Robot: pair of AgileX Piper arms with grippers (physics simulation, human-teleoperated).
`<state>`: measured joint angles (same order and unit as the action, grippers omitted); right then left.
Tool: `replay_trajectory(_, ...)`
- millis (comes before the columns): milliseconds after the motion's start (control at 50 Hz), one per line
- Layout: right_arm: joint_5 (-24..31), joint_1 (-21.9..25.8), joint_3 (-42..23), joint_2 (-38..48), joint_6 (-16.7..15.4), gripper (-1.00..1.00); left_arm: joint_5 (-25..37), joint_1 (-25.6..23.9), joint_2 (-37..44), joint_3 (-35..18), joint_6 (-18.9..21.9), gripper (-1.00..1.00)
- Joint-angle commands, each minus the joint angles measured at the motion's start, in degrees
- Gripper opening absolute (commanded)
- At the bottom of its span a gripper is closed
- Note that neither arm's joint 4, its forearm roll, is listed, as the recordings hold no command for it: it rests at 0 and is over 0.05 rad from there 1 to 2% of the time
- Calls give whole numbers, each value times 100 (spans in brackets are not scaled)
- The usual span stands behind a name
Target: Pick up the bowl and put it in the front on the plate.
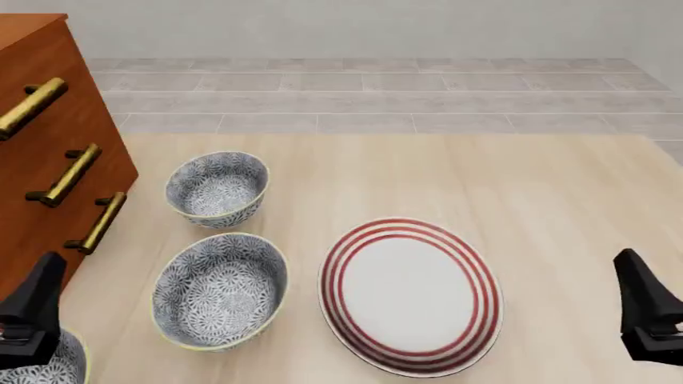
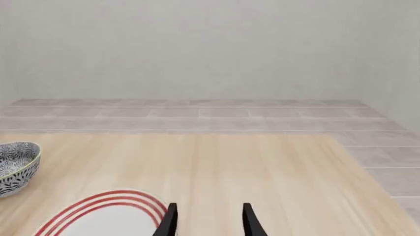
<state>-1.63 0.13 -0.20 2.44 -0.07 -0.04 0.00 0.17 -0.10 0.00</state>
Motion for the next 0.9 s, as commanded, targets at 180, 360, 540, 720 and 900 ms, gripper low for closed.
replay_trajectory(180,-860,186,-455,1446,63,100,-7,1,26,-15,-1,100)
replay_trajectory(360,-1452,694,-1279,2965,-268,100,-7,1,26,-15,-1,100)
replay_trajectory(540,-1638,1161,-2052,3953,-632,100,-7,1,27,-15,-1,100)
replay_trajectory(720,-1664,1464,-2639,4836,-695,100,-7,1,27,-15,-1,100)
replay_trajectory(900,-1534,1912,-3291,5575,-836,100,-7,1,26,-15,0,100)
